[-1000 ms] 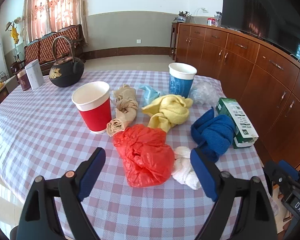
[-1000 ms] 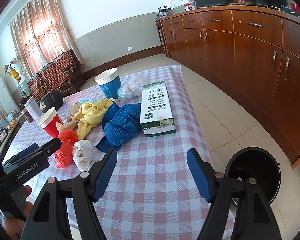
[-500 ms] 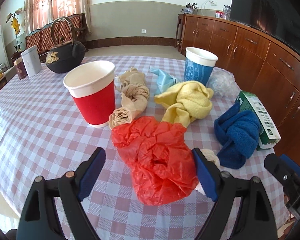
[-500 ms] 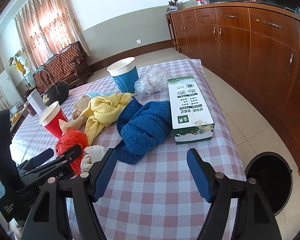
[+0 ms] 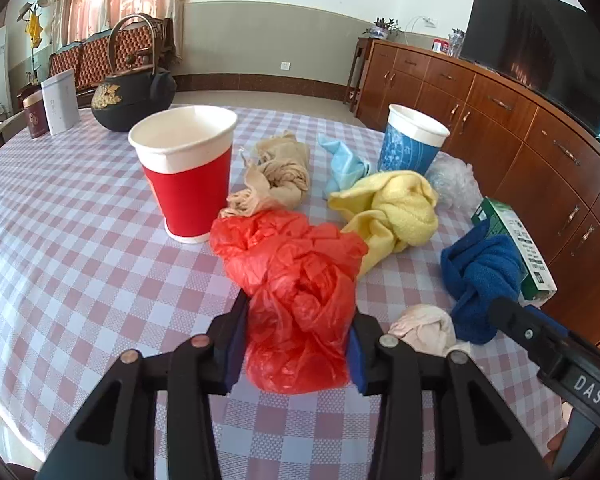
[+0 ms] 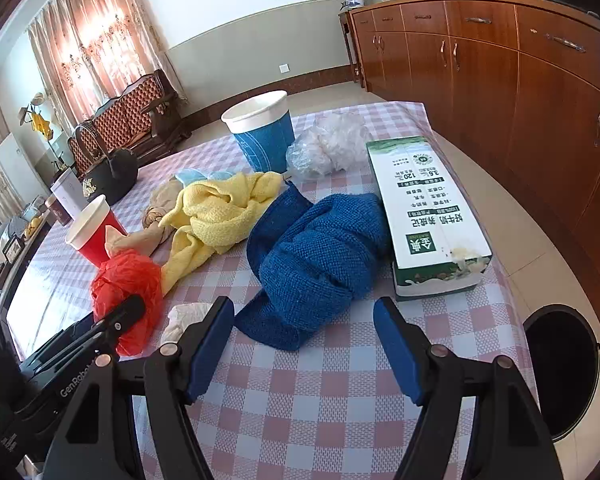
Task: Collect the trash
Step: 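Grasp the red plastic bag with the left tool while the right tool grasps the blue towel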
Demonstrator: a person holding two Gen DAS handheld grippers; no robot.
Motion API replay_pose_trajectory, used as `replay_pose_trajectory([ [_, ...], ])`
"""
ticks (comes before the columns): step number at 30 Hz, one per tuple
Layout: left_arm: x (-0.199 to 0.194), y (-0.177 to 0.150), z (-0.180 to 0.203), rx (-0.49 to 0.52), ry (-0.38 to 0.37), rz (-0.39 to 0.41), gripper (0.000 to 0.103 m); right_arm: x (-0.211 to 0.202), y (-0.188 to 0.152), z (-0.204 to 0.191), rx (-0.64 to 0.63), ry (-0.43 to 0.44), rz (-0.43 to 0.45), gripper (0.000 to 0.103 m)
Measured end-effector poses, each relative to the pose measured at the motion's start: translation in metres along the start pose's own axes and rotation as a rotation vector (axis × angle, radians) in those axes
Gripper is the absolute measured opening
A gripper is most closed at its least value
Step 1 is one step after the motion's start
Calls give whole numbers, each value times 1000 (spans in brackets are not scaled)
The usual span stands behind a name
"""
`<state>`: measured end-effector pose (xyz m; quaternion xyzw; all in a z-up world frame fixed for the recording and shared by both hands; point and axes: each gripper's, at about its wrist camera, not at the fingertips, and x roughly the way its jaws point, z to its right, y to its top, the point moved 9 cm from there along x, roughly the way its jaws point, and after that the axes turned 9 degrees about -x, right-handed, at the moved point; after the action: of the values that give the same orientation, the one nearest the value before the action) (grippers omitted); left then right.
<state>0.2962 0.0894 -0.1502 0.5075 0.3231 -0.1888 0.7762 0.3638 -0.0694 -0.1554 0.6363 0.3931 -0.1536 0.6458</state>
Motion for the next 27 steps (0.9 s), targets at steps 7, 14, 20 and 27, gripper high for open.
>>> replay_pose_trajectory([
  [7, 2, -1, 1, 13, -7, -11, 42, 17, 1, 1, 14, -11, -24, 49],
  [14, 1, -2, 0, 4, -10, -14, 42, 17, -4, -6, -1, 63, -41, 11],
  [20, -4, -6, 1, 4, -12, -15, 42, -7, -24, -7, -40, 67, -55, 11],
  [27, -10, -9, 0, -5, -5, -17, 45, -24, -37, 3, -40, 59, -52, 40],
])
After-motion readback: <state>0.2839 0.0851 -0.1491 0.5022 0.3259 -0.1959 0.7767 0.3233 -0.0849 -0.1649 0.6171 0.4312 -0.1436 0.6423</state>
